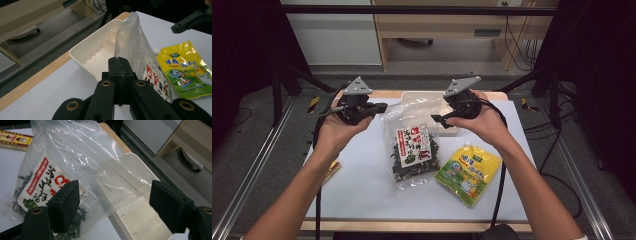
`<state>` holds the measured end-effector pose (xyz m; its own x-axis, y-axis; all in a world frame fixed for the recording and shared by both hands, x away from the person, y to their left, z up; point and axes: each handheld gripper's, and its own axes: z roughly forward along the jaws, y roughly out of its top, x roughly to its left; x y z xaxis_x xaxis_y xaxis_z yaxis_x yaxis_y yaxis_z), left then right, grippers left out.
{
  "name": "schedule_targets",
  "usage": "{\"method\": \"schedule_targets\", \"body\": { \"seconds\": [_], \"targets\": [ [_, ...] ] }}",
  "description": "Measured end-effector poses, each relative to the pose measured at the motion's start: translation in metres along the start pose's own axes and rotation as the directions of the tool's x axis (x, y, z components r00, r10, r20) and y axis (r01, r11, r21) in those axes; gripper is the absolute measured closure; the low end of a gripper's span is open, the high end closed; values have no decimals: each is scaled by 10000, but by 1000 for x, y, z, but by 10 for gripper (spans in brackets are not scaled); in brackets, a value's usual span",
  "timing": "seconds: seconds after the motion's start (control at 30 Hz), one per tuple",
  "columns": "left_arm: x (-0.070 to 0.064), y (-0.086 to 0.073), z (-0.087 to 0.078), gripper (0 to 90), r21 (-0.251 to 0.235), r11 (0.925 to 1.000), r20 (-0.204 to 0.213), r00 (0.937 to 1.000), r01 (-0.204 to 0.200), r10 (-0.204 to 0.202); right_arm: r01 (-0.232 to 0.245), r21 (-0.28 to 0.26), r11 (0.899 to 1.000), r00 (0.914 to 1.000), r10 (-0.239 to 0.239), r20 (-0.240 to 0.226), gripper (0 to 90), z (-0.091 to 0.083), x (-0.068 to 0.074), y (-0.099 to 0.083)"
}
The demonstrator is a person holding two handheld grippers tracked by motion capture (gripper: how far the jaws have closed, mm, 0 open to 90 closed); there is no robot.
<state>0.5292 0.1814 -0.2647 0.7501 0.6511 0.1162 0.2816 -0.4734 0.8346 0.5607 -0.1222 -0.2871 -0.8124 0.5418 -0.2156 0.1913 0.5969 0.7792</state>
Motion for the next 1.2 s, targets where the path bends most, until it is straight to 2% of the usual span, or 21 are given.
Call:
{"method": "schedule_targets", "body": {
  "seconds": [0.13, 0.37, 0.5, 0.6, 0.8, 0.97, 1.07, 1.2],
  "targets": [
    [-4, 7, 1, 900, -50, 9999, 93, 9999, -129, 129, 235, 195, 9995, 9997, -236, 17, 235, 1, -3, 2],
    [-10, 13, 0, 899, -186, 9994, 258, 9992, -288, 293, 549, 161, 9984, 9985, -548, -28, 217, -1, -10, 10],
    [-12, 14, -1, 899, -223, 9993, 336, 9989, -305, 312, 617, 43, 9981, 9976, -615, -322, 211, 0, -10, 15],
    [-13, 15, -2, 899, -250, 9991, 399, 9985, -356, 366, 860, 284, 9959, 9953, -846, -467, 206, 3, -10, 17],
    [-15, 18, -3, 899, -239, 9988, 456, 9980, -418, 429, 966, 416, 9945, 9933, -936, -677, 191, 14, -13, 20],
    [-18, 20, -4, 899, -304, 9985, 527, 9975, -455, 470, 1077, 504, 9929, 9894, -1021, -1036, 191, 20, -16, 21],
    [-19, 21, -5, 899, -314, 9981, 573, 9968, -532, 549, 1155, 554, 9918, 9852, -1072, -1335, 234, 23, -15, 21],
    [-21, 23, -6, 899, -347, 9977, 592, 9964, -589, 609, 1395, 875, 9864, 9780, -1234, -1682, 294, 25, -11, 21]
  ]
}}
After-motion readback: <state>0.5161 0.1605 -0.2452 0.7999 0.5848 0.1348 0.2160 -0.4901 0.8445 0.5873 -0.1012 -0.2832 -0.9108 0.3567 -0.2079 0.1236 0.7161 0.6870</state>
